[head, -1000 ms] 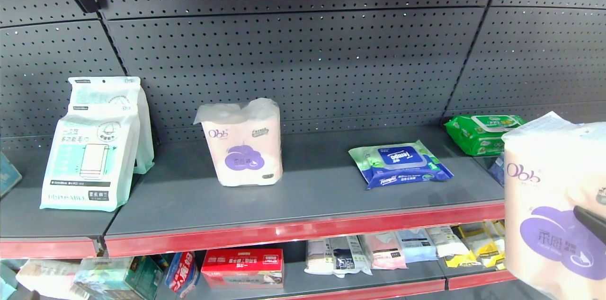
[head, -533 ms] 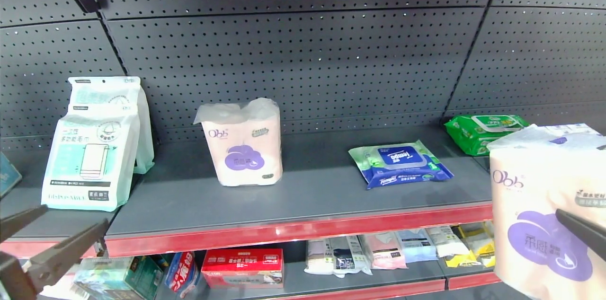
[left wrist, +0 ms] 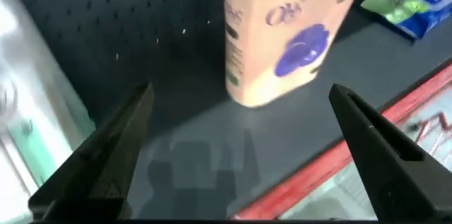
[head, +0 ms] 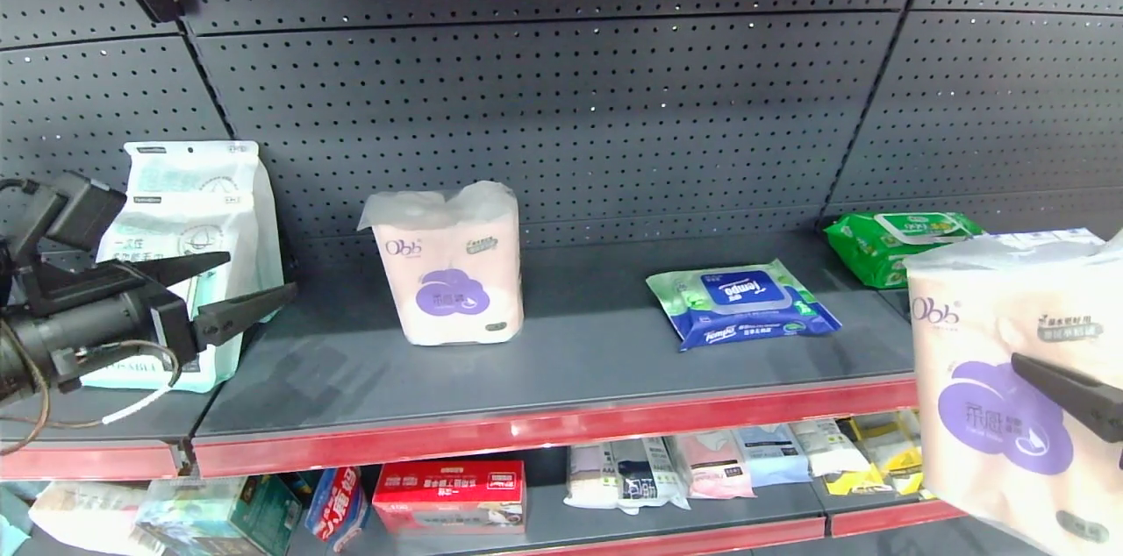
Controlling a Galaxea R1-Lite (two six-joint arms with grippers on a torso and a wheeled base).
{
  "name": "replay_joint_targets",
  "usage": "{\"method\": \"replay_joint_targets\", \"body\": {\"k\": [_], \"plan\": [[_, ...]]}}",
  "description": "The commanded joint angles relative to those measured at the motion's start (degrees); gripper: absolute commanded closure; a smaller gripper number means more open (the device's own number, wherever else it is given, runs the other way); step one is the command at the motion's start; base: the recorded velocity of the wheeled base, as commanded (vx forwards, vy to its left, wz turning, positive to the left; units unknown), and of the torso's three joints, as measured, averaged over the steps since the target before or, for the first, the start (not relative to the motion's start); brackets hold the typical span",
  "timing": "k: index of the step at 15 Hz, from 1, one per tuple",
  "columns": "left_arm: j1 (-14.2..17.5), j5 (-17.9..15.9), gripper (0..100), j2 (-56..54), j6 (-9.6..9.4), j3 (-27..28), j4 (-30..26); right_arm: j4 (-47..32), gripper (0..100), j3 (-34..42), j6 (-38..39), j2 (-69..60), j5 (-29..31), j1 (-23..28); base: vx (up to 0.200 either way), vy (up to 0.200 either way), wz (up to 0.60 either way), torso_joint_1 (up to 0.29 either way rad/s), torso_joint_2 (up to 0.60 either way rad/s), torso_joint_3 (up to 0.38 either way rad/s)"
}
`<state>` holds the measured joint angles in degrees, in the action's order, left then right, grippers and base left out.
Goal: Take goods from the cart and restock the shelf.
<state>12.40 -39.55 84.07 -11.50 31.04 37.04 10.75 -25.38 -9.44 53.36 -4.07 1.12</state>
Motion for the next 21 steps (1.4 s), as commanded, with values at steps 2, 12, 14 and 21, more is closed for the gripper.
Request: {"method": "replay_joint_targets", "body": {"k": [2,12,14,21], "plan": [[4.83,-8.27,0,12.09,-5.12,6.23,0.85,0.23,100,-1.78,-0.32,3.24,-0.06,3.27,0.000,0.000,0.00,0.000,0.00,0.000],[4.48,-26.90,0,24.39,-7.93,13.17,2.69,-0.03,100,-1.95,-1.99,3.07,0.20,5.47,0.000,0.000,0.00,0.000,0.00,0.000],[3.95,-26.90,0,27.82,-8.28,16.16,5.15,-0.03,100,-1.95,-2.43,2.89,0.20,5.47,0.000,0.000,0.00,0.000,0.00,0.000],[-0.18,-26.81,0,31.77,-7.14,20.20,7.53,-0.12,100,-1.60,-3.57,3.33,0.20,5.38,0.000,0.000,0.00,0.000,0.00,0.000]]}}
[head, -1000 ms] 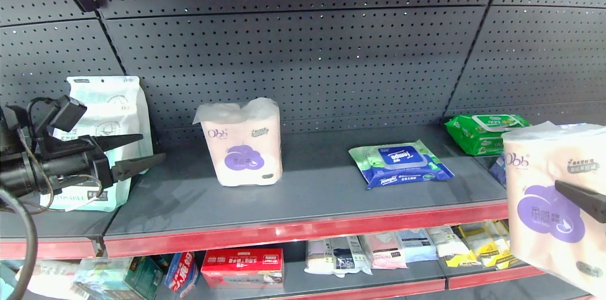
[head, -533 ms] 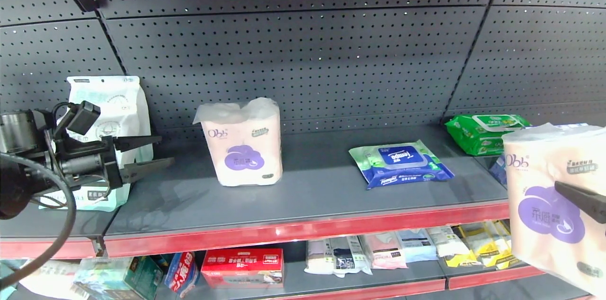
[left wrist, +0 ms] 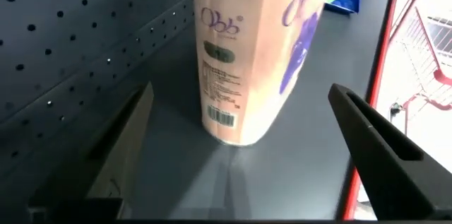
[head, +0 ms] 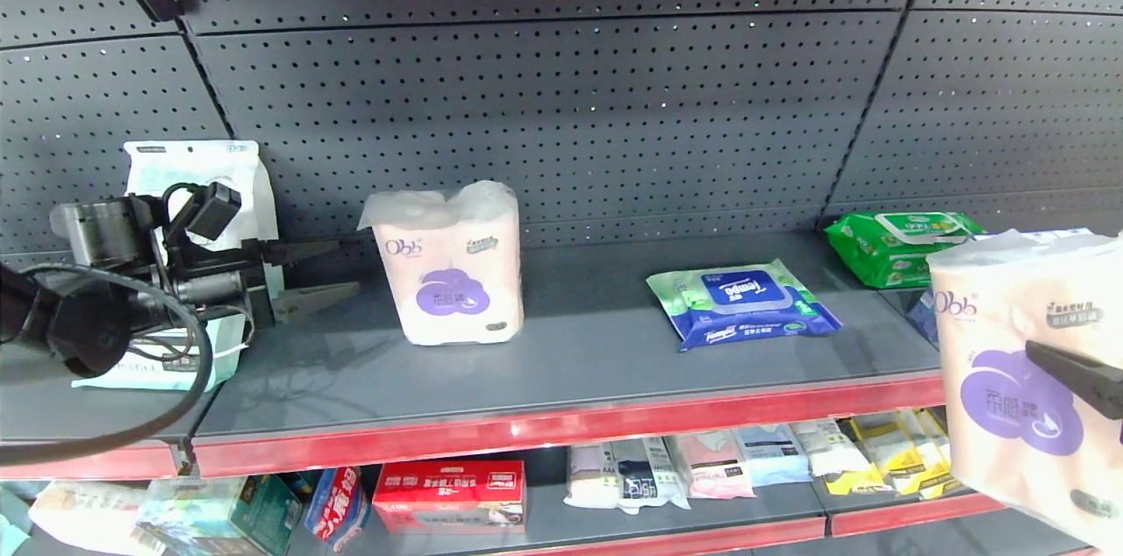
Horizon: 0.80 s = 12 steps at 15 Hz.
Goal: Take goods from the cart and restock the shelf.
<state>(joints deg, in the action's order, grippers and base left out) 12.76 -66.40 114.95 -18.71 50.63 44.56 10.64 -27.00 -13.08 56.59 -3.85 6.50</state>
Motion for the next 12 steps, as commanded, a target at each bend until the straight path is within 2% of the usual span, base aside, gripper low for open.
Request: {"method": "replay_joint_targets", "body": {"k": [1,5,7,12], "plan": [[-0.90,0.48,0,1.86,-0.10,1.58,0.09,-0.01,100,0.02,0.07,0.10,-0.01,0.01,0.000,0.000,0.00,0.000,0.00,0.000],[-3.54,0.57,0,3.44,0.52,4.83,0.00,-0.01,100,0.37,-0.72,0.63,-0.01,-0.08,0.000,0.000,0.00,0.000,0.00,0.000],[-4.94,0.57,0,3.44,2.63,5.62,0.09,-0.01,100,0.72,-0.72,0.54,-0.01,-0.08,0.000,0.000,0.00,0.000,0.00,0.000],[-6.61,0.57,0,4.94,2.72,8.52,0.09,-0.01,100,0.90,-0.72,0.54,-0.01,-0.08,0.000,0.000,0.00,0.000,0.00,0.000]]}}
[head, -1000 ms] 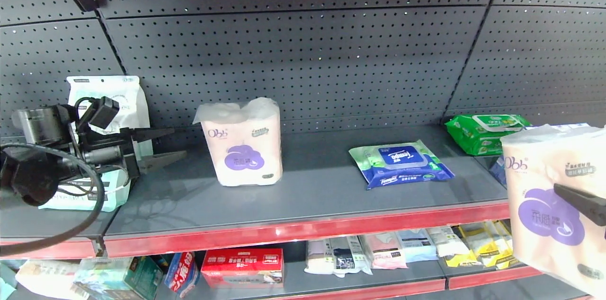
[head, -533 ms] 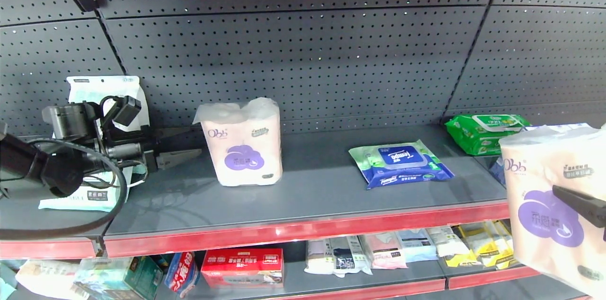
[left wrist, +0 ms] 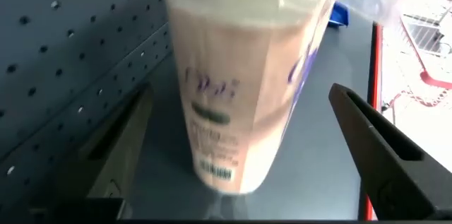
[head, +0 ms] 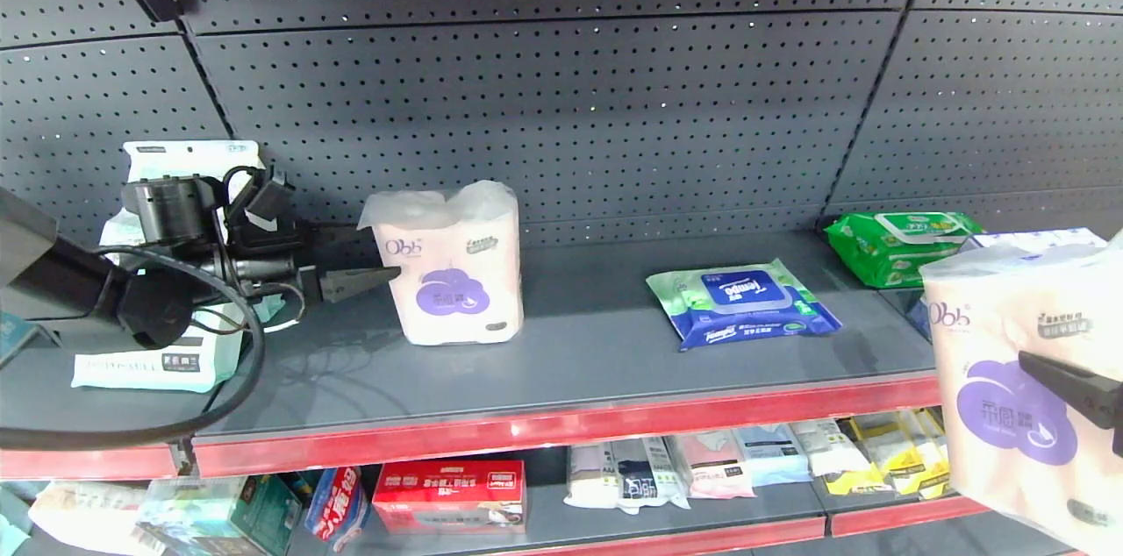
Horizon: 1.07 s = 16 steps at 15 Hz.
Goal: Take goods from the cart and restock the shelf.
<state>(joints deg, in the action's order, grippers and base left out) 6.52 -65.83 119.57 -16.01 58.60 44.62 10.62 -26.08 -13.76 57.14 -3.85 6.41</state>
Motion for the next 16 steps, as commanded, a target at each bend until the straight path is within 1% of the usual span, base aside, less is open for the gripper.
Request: {"method": "replay_joint_targets", "body": {"k": [1,3,7,9,12,16], "plan": [[-1.16,0.00,0,0.49,0.01,0.64,0.03,0.02,100,-0.03,-0.04,-0.01,-0.01,0.00,0.000,0.000,0.00,0.000,0.00,0.000],[-2.22,0.09,0,1.02,0.01,0.90,0.03,0.02,100,0.06,-0.04,-0.01,-0.01,0.00,0.000,0.000,0.00,0.000,0.00,0.000],[-3.45,0.09,0,2.95,0.01,4.42,0.03,0.02,100,0.06,-0.04,-0.10,-0.01,0.00,0.000,0.000,0.00,0.000,0.00,0.000],[-4.41,0.17,0,3.31,0.10,4.77,0.03,0.02,100,0.06,-0.04,-0.10,0.07,0.00,0.000,0.000,0.00,0.000,0.00,0.000],[-4.68,0.17,0,4.27,0.19,5.74,0.03,0.02,100,0.06,-0.04,-0.18,0.07,0.00,0.000,0.000,0.00,0.000,0.00,0.000],[-5.82,0.17,0,5.06,0.19,6.44,0.03,0.02,100,0.15,-0.04,-0.10,0.07,-0.08,0.000,0.000,0.00,0.000,0.00,0.000]]}}
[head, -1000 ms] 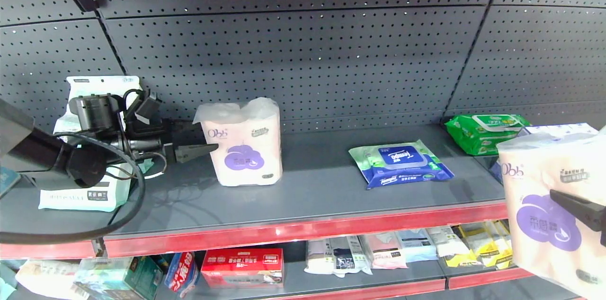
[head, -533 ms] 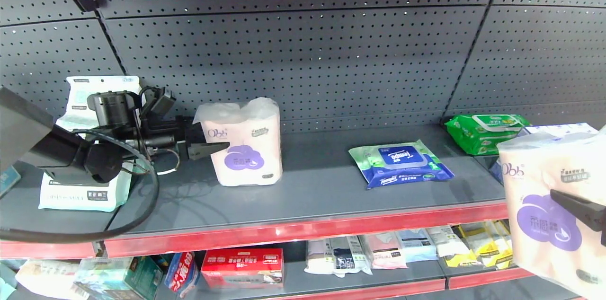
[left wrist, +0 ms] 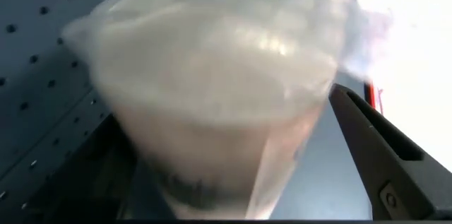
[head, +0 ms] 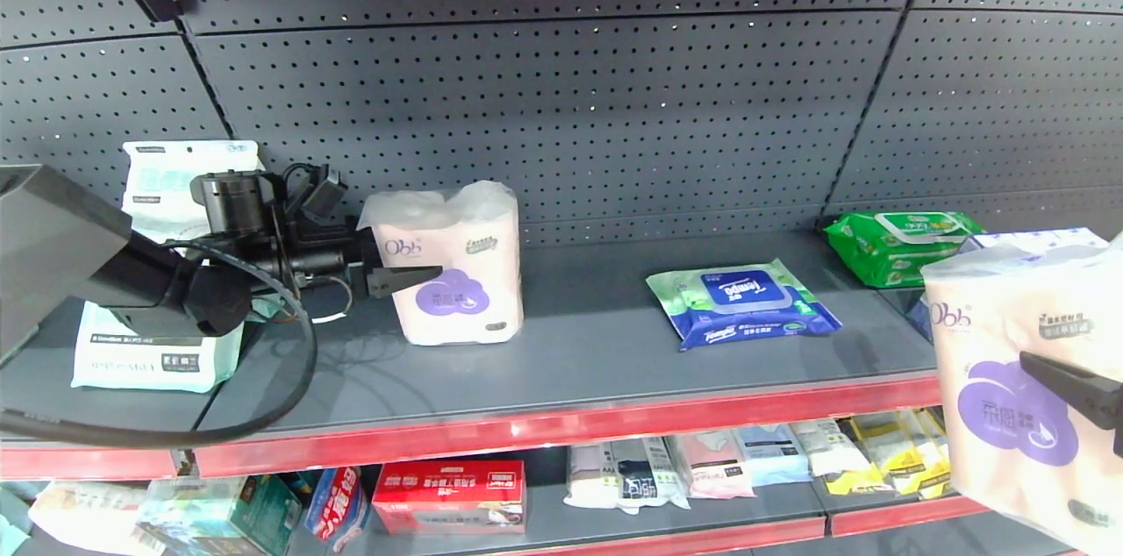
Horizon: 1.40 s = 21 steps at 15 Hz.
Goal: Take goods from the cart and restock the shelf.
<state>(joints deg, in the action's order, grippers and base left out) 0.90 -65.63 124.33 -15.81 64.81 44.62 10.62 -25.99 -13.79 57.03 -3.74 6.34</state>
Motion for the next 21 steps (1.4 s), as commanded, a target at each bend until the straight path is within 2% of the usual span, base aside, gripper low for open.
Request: {"method": "replay_joint_targets", "body": {"k": [1,6,11,12,15,16,19,21], "plan": [[-0.37,-0.02,0,0.74,0.08,1.02,0.03,0.02,100,0.06,-0.10,-0.07,-0.04,-0.10,0.000,0.000,0.00,0.000,0.00,0.000],[-1.34,0.95,0,2.23,-0.01,3.49,0.03,0.02,100,-0.03,-0.10,0.01,-0.04,-0.19,0.000,0.000,0.00,0.000,0.00,0.000],[-2.75,0.86,0,2.58,0.08,3.49,0.12,0.02,100,-0.03,-0.10,-0.07,-0.04,-0.19,0.000,0.000,0.00,0.000,0.00,0.000],[-3.01,0.77,100,3.20,-0.27,3.57,1.44,0.02,100,-0.03,-0.01,-0.07,-0.04,-0.10,0.000,0.000,0.00,0.000,0.00,0.000],[-3.36,2.18,100,3.55,3.33,2.87,5.39,0.02,100,-0.03,-0.01,0.10,-0.04,-0.10,0.000,0.000,0.00,0.000,0.00,0.000],[-3.28,2.18,100,3.37,3.95,2.69,6.36,0.02,100,0.06,-0.01,0.10,-0.04,-0.10,0.000,0.000,0.00,0.000,0.00,0.000],[-3.19,2.62,100,1.79,4.03,1.64,6.53,0.02,100,0.06,-0.01,0.01,-0.04,-0.10,0.000,0.000,0.00,0.000,0.00,0.000],[-2.92,3.50,100,-1.02,5.35,-1.96,6.62,0.02,100,0.06,-0.01,0.01,-0.04,-0.01,0.000,0.000,0.00,0.000,0.00,0.000]]}}
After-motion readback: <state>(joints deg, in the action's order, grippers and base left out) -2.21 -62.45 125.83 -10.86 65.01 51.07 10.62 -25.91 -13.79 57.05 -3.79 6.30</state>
